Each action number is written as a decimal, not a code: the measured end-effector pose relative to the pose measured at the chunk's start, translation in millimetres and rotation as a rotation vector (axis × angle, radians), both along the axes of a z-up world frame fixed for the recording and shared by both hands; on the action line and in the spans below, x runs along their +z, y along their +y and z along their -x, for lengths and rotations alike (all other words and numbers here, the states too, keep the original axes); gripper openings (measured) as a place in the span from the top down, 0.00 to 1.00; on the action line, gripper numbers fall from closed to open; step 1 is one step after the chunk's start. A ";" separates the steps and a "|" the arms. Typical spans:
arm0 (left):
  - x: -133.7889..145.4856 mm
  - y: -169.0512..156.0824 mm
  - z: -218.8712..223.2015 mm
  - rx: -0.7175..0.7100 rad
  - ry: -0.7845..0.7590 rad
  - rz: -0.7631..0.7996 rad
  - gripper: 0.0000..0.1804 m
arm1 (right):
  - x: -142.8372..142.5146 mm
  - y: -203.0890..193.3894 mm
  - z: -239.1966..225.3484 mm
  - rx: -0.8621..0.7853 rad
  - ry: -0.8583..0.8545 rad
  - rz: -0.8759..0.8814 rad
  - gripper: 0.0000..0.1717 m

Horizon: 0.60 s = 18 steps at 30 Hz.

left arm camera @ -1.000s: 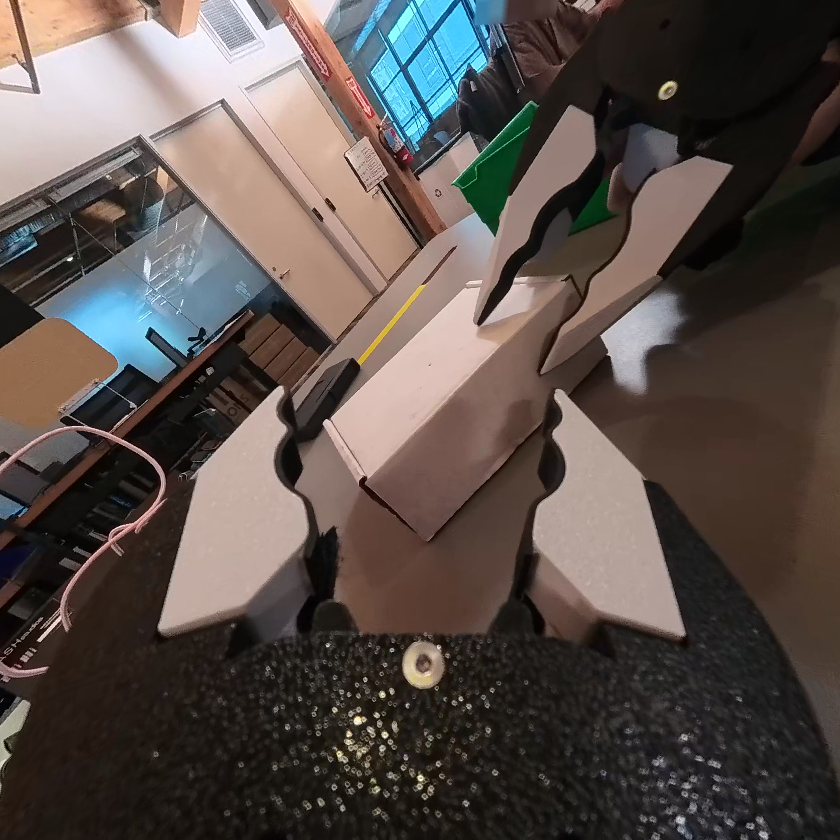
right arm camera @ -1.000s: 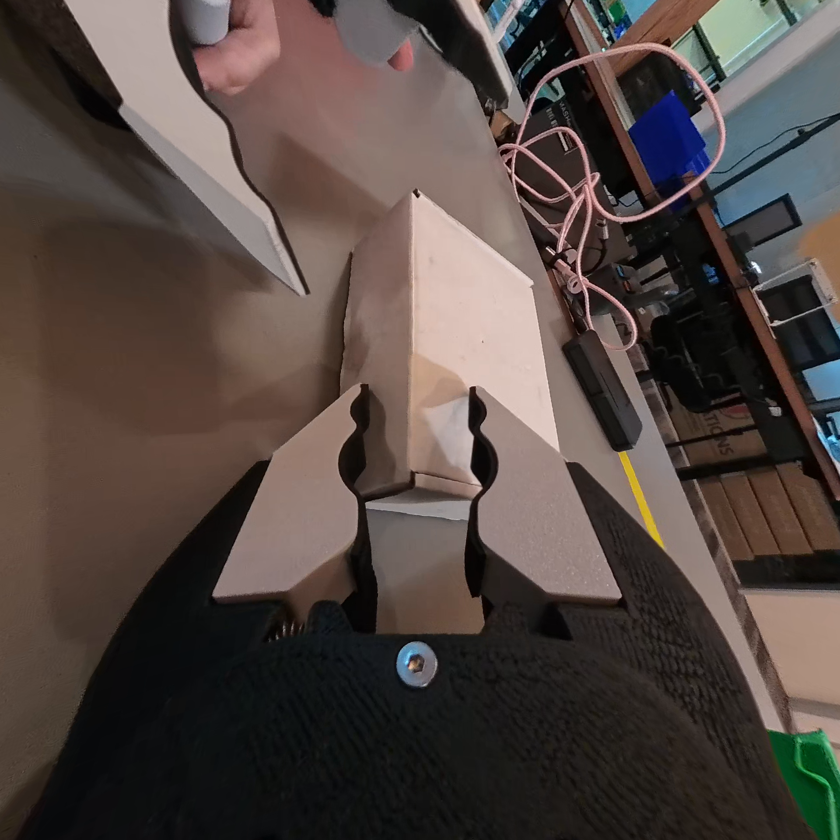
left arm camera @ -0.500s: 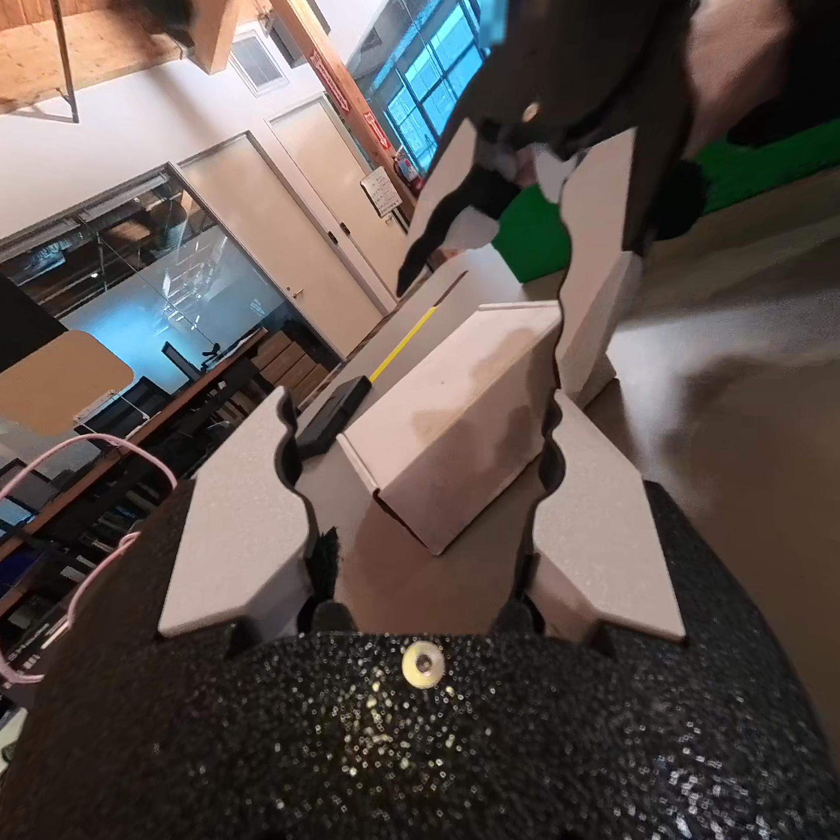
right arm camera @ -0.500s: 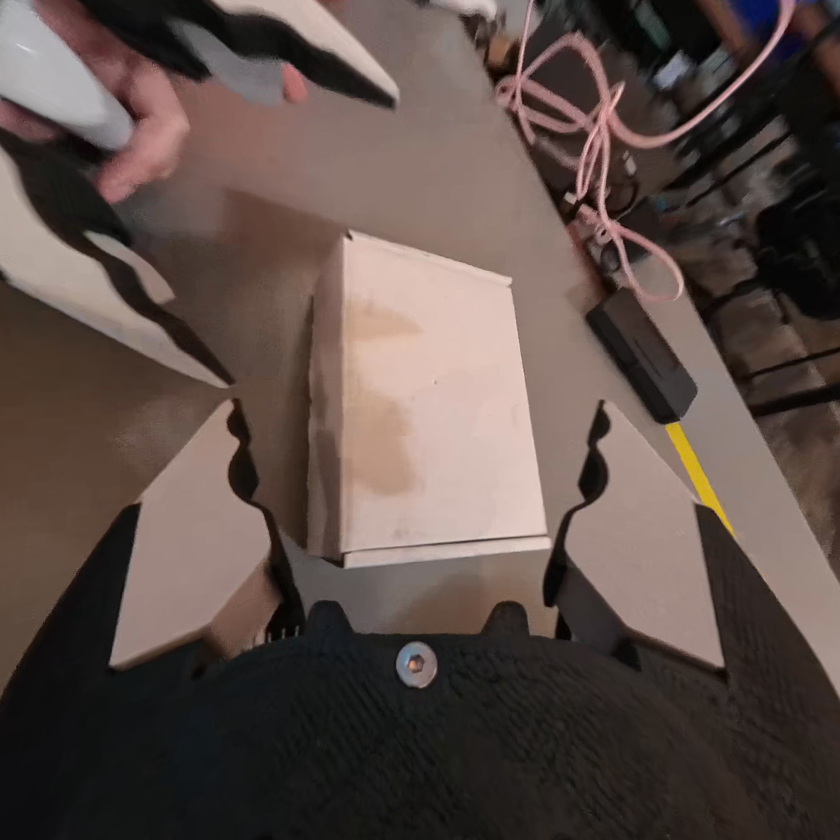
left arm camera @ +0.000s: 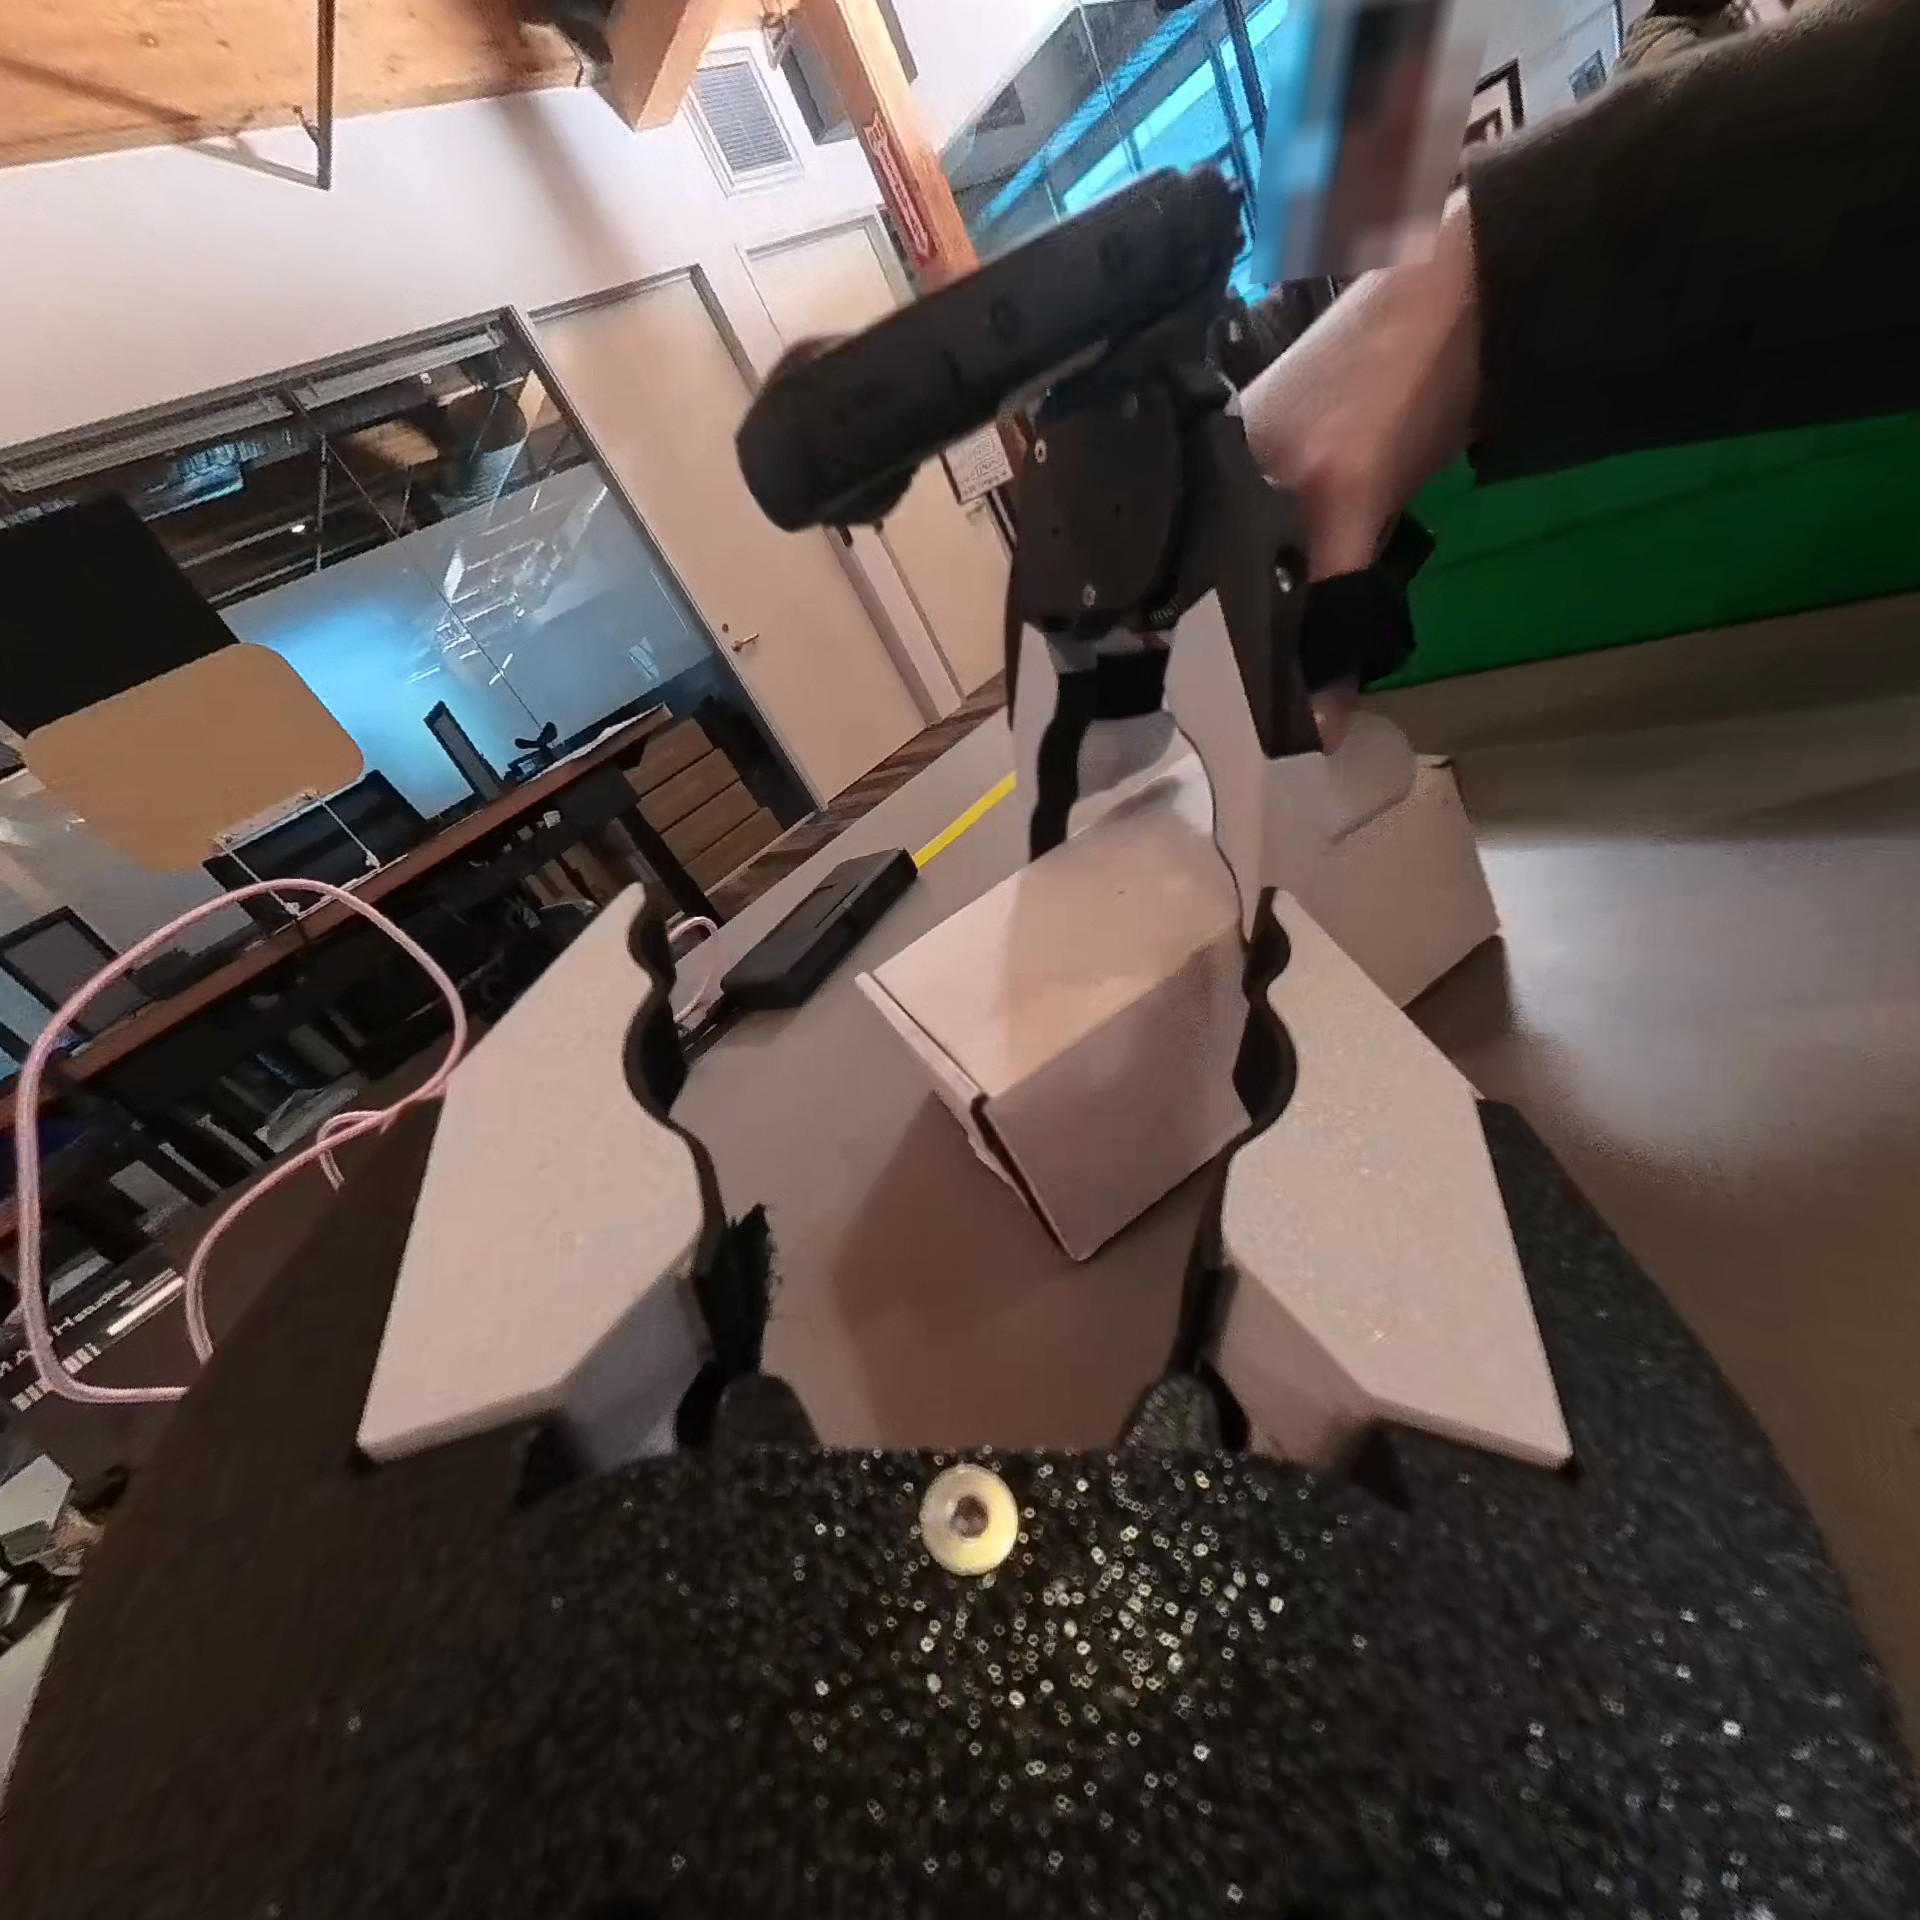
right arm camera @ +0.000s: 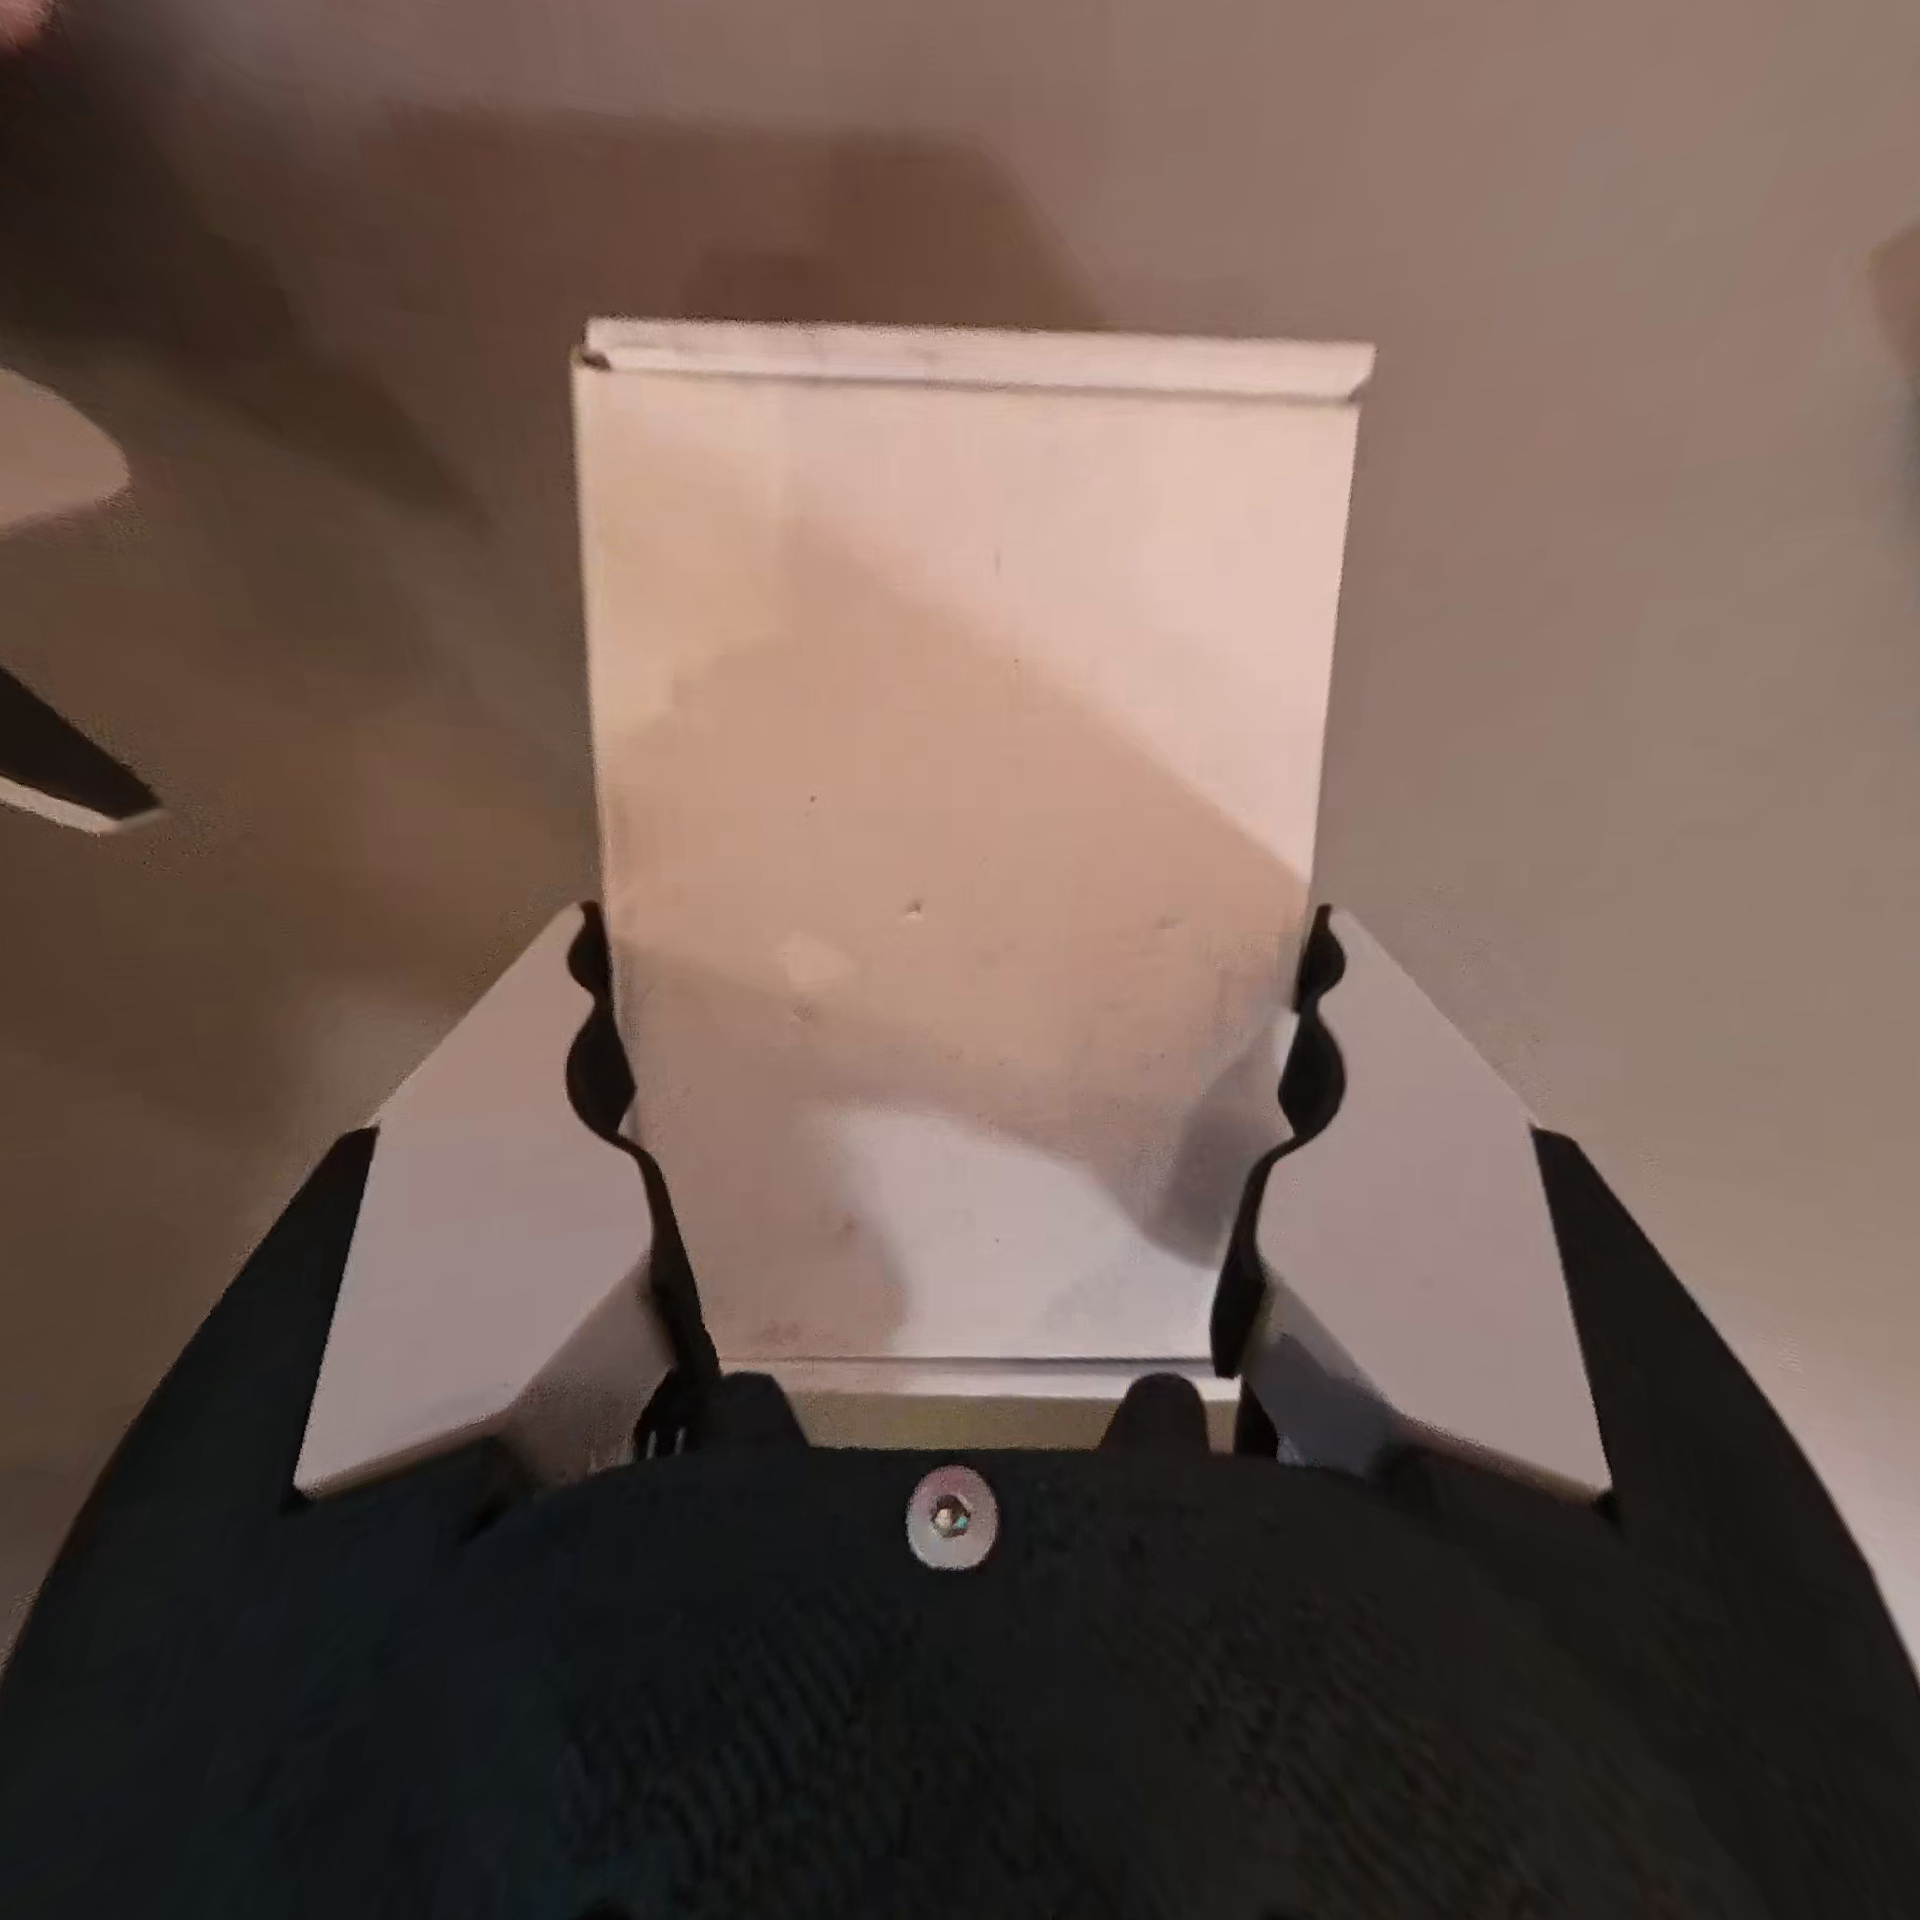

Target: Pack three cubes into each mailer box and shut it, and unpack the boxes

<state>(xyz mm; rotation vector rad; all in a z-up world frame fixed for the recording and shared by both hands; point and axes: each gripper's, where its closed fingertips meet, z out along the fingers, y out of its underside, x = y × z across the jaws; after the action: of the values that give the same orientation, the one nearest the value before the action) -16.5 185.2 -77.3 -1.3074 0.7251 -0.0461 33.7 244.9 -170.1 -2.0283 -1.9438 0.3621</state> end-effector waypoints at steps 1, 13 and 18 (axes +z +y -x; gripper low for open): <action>0.9 -0.4 -0.4 -0.004 -0.005 -0.002 0.40 | -1.6 -1.4 -1.1 -0.002 0.002 0.005 0.25; -8.7 -24.8 -28.5 -0.201 0.148 -0.075 0.38 | 10.7 -61.2 -10.9 0.131 0.114 0.172 0.26; -17.4 -29.9 -32.6 -0.211 0.323 -0.158 0.40 | 17.3 -66.6 -12.9 0.127 0.146 0.265 0.26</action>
<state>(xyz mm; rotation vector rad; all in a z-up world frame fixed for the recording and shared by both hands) 16.1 155.3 -94.8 -1.0941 1.1188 0.0535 46.6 178.3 -152.8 -1.9698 -2.0274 0.8135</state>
